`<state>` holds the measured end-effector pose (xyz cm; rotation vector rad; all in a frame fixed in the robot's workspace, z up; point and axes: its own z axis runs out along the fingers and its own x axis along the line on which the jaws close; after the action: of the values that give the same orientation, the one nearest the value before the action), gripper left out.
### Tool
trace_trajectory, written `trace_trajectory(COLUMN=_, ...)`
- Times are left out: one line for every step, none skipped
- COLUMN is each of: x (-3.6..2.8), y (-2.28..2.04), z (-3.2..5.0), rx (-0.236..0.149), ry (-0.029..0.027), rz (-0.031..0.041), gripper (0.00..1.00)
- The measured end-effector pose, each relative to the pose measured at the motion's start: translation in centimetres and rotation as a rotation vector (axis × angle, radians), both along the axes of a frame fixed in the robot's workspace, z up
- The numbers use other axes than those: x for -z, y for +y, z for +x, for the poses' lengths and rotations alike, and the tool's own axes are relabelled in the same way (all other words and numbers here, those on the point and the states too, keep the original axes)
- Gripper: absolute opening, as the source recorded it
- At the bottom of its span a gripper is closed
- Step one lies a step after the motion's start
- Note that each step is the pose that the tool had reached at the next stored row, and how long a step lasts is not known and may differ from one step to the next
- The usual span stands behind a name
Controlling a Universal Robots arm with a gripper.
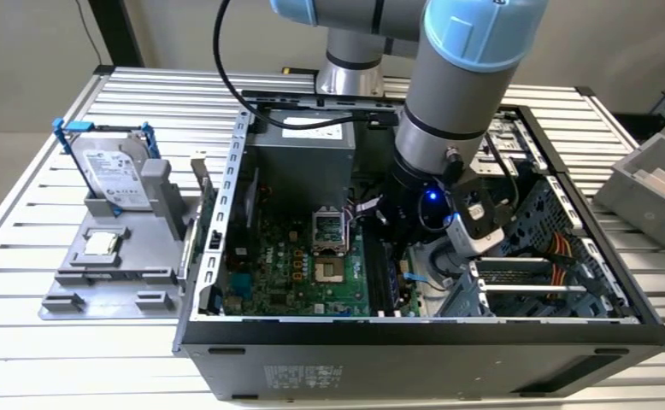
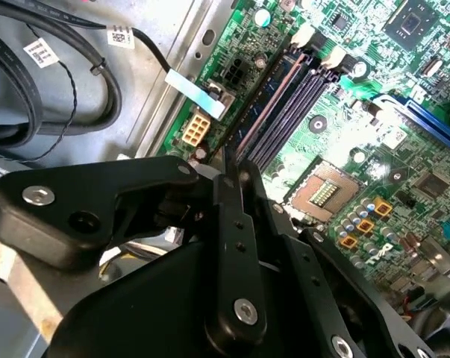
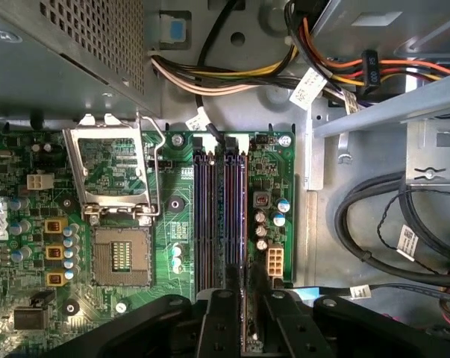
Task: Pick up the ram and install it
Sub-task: 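Insert the ram into the slot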
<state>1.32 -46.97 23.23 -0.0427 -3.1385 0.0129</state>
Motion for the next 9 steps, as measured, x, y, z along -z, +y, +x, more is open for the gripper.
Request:
trace_trajectory(x=0.00, y=0.00, z=-0.01, rx=0.000, ry=0.0000, rz=-0.0001, gripper=0.00)
trace_trajectory(x=0.00, y=0.00, z=-0.01, rx=0.000, ry=0.0000, rz=-0.0001, gripper=0.00)
trace_trajectory(x=-0.01, y=0.00, z=-0.01, rx=0.000, ry=0.0000, rz=-0.0002, gripper=0.00)
trace_trajectory(x=-0.01, y=0.00, z=-0.01, rx=0.000, ry=0.0000, rz=-0.0002, gripper=0.00)
trace_trajectory(x=-0.01, y=0.00, z=-0.02, rx=0.000, ry=0.0000, rz=-0.0002, gripper=0.00)
trace_trajectory(x=0.00, y=0.00, z=-0.02, rx=0.000, ry=-0.0001, rz=-0.0001, gripper=0.00)
trace_trajectory(x=0.00, y=0.00, z=-0.02, rx=0.000, ry=-0.0001, rz=-0.0001, gripper=0.00)
trace_trajectory(x=0.00, y=0.00, z=-0.02, rx=0.000, ry=-0.0001, rz=-0.0001, gripper=0.00)
trace_trajectory(x=-0.01, y=0.00, z=-0.03, rx=0.000, ry=-0.0001, rz=-0.0002, gripper=0.00)
